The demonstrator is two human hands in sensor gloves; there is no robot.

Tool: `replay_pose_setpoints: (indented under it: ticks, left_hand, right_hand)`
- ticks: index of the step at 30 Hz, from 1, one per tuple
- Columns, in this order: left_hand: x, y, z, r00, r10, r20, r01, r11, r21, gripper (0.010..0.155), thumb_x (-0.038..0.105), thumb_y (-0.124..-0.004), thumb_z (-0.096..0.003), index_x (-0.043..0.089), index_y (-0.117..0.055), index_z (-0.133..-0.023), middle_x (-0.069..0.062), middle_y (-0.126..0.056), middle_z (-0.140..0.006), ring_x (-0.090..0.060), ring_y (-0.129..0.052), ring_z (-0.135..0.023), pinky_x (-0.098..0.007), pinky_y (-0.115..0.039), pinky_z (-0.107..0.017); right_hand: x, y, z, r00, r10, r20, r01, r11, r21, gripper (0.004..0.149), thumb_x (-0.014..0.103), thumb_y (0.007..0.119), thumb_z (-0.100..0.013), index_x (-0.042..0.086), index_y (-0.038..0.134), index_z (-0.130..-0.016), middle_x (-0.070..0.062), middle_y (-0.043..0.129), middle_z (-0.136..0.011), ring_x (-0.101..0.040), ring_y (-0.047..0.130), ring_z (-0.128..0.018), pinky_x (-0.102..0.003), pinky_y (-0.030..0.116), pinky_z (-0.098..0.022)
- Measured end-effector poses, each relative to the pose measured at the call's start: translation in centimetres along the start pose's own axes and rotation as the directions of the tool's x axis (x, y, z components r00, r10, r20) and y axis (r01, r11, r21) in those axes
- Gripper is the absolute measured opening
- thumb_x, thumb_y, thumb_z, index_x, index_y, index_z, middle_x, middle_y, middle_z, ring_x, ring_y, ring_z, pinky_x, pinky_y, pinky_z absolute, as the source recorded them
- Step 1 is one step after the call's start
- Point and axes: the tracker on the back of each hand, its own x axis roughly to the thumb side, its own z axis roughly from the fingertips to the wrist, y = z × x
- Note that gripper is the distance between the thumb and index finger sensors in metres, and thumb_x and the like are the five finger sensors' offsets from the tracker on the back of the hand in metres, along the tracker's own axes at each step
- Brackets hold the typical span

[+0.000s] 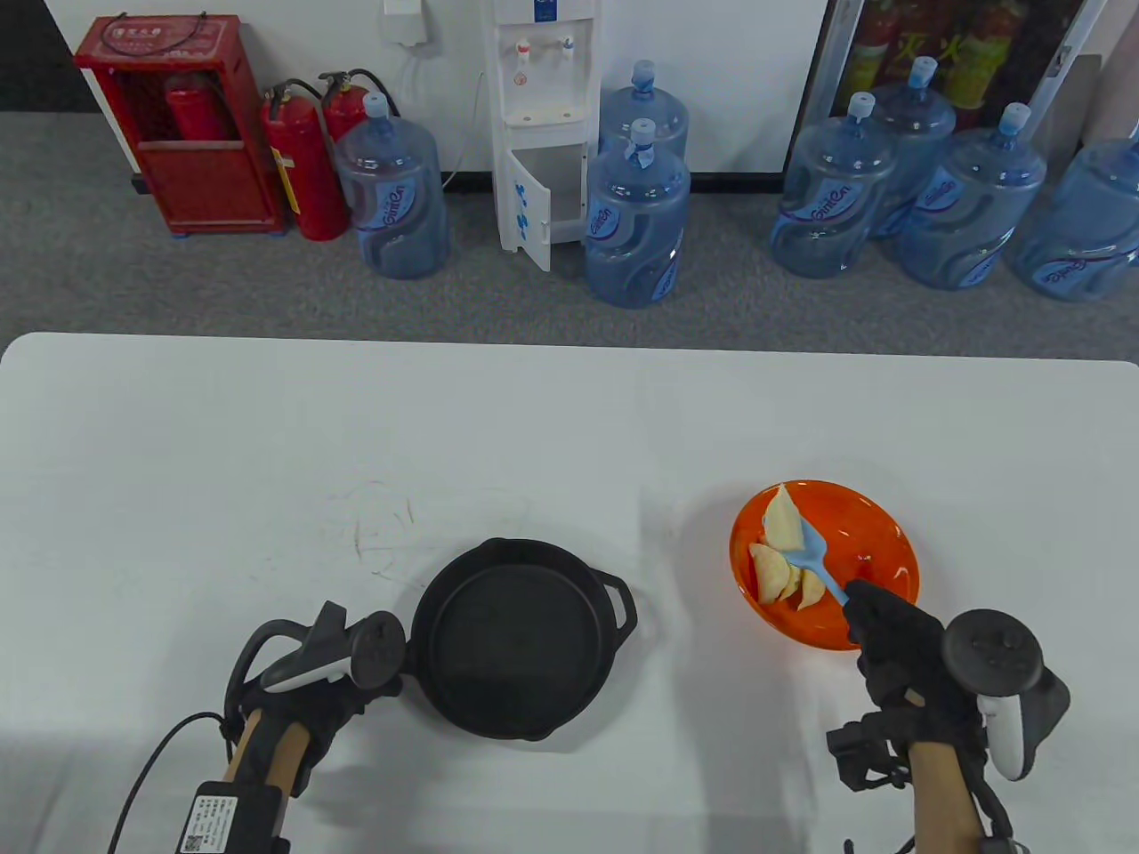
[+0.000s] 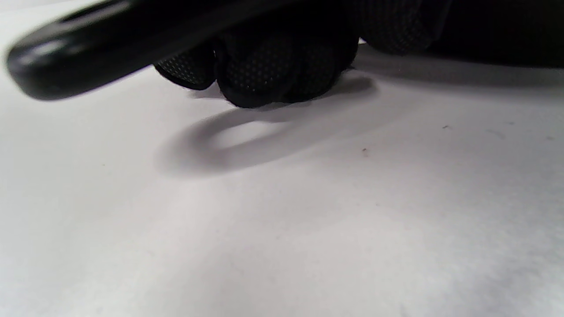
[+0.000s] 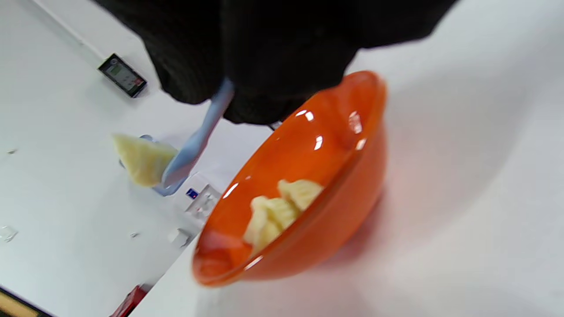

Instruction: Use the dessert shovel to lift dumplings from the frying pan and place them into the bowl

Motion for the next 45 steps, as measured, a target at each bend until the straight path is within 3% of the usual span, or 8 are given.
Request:
replay_pose_setpoints:
  ticks: [11, 28, 42, 45]
  left_hand:
    - [0.0, 0.0, 0.0, 1.0, 0.002, -0.002, -0.002, 1.0, 0.003, 0.052, 0.049, -0.068, -0.0562, 0.027, -0.066, -0.104, 0.008, -0.086, -0.087, -0.013, -0.099, -0.068, -0.05, -0.077, -0.075]
    - [-0.1, 0.0, 0.0, 1.0, 0.013, -0.009, -0.013, 1.0, 0.005, 0.052, 0.049, -0.068, -0.0561, 0.028, -0.066, -0.103, 0.008, -0.086, -0.087, -0.013, -0.099, -0.068, -0.05, -0.077, -0.075]
    - [-0.1, 0.0, 0.0, 1.0, 0.012, -0.008, -0.012, 1.0, 0.005, 0.052, 0.049, -0.068, -0.0561, 0.028, -0.066, -0.104, 0.008, -0.086, -0.087, -0.013, -0.099, -0.068, -0.05, -0.077, -0.075]
    - [-0.1, 0.0, 0.0, 1.0, 0.012, -0.008, -0.012, 1.0, 0.004, 0.052, 0.049, -0.068, -0.0562, 0.027, -0.066, -0.104, 0.008, -0.086, -0.087, -0.013, -0.099, -0.068, -0.05, -0.077, -0.075]
  right_hand:
    - [-2.9, -1.8, -2.1, 0.985, 0.124, -0.117, -0.131, 0.99, -0.053, 0.04, 0.035, 0.082, -0.06, 0.021, 0.088, -0.097, -0.012, 0.094, -0.082, -0.014, 0.094, -0.028, -0.033, 0.082, -0.021]
    - [-1.1, -1.2, -5.4, 0.916, 0.4, -0.026, -0.4, 0.916, 0.032, 0.039, 0.036, 0.082, -0.06, 0.024, 0.088, -0.097, -0.01, 0.094, -0.082, -0.014, 0.093, -0.028, -0.034, 0.081, -0.021]
    - [1.3, 0.4, -6.1, 0.75, 0.66, 0.045, -0.655, 0.75, -0.092, 0.038, 0.038, 0.084, -0.059, 0.03, 0.087, -0.096, -0.006, 0.093, -0.087, -0.017, 0.096, -0.039, -0.038, 0.083, -0.03]
    - [1.5, 0.4, -6.0, 0.738, 0.673, 0.048, -0.664, 0.737, -0.125, 0.038, 0.037, 0.085, -0.058, 0.032, 0.087, -0.096, -0.005, 0.092, -0.088, -0.018, 0.096, -0.043, -0.039, 0.084, -0.033]
